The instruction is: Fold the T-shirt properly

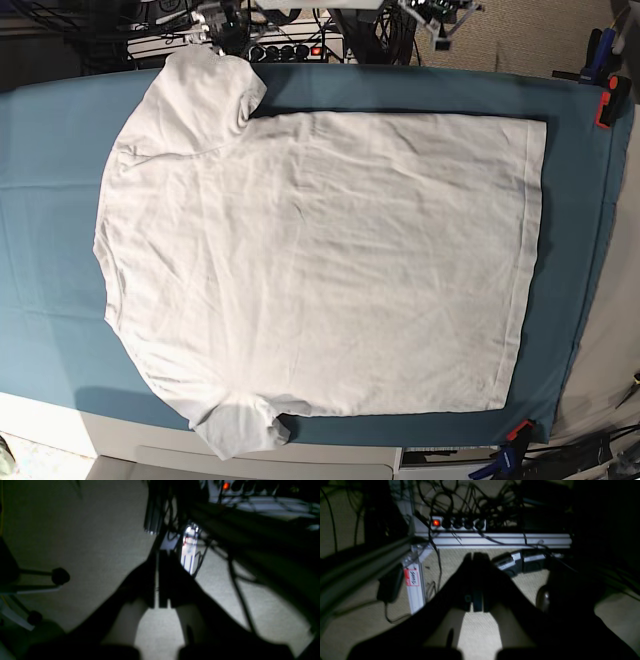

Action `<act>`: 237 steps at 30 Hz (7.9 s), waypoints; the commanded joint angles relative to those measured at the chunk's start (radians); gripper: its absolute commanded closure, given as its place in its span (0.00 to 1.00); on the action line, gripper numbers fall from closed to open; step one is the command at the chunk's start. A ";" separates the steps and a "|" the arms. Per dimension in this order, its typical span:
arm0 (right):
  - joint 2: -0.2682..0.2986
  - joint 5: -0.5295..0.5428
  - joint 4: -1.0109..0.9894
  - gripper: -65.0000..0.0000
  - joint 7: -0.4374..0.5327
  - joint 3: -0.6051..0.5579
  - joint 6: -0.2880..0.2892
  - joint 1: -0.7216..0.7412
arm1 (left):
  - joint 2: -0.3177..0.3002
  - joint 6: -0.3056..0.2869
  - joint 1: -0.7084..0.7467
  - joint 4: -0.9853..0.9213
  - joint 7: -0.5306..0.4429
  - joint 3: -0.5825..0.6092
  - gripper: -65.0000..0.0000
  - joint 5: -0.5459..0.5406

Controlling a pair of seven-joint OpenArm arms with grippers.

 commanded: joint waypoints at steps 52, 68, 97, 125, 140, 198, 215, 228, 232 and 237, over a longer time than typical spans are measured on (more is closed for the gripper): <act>0.087 0.594 1.895 1.00 -0.336 -0.001 -0.104 -0.923 | -0.571 -0.315 1.054 1.863 0.284 -0.520 0.94 -0.235; -0.053 1.536 1.924 1.00 -0.739 0.442 0.570 -0.827 | -0.572 -0.452 0.956 1.863 0.397 -0.520 0.94 -0.291; -0.016 1.627 1.405 0.59 -0.744 0.788 0.601 -0.613 | -0.569 -0.462 0.955 1.863 0.399 -0.518 0.85 -0.257; -0.038 1.420 1.262 0.59 -0.721 0.541 0.399 -0.470 | -0.569 -0.473 0.890 1.863 0.403 -0.518 0.76 -0.257; -0.038 1.557 1.176 0.59 -0.844 0.532 0.546 -0.454 | -0.569 -0.472 0.889 1.863 0.410 -0.518 0.76 -0.257; -0.036 1.476 1.176 1.00 -0.846 0.532 0.546 -0.451 | -0.619 -0.397 0.310 1.156 0.789 -0.996 0.75 -0.848; -0.036 1.475 1.176 1.00 -0.847 0.532 0.546 -0.451 | -0.619 -0.585 0.350 1.068 0.921 -0.706 0.74 -1.172; -0.036 1.475 1.176 1.00 -0.850 0.532 0.547 -0.451 | -0.620 -0.584 0.329 1.068 0.825 -0.581 0.74 -1.096; -0.036 1.475 1.176 1.00 -0.850 0.532 0.546 -0.451 | -0.620 -0.584 0.329 1.069 0.825 -0.581 0.73 -1.098; -0.036 1.475 1.176 1.00 -0.850 0.532 0.546 -0.451 | -0.620 -0.581 0.329 1.069 0.817 -0.581 0.71 -1.084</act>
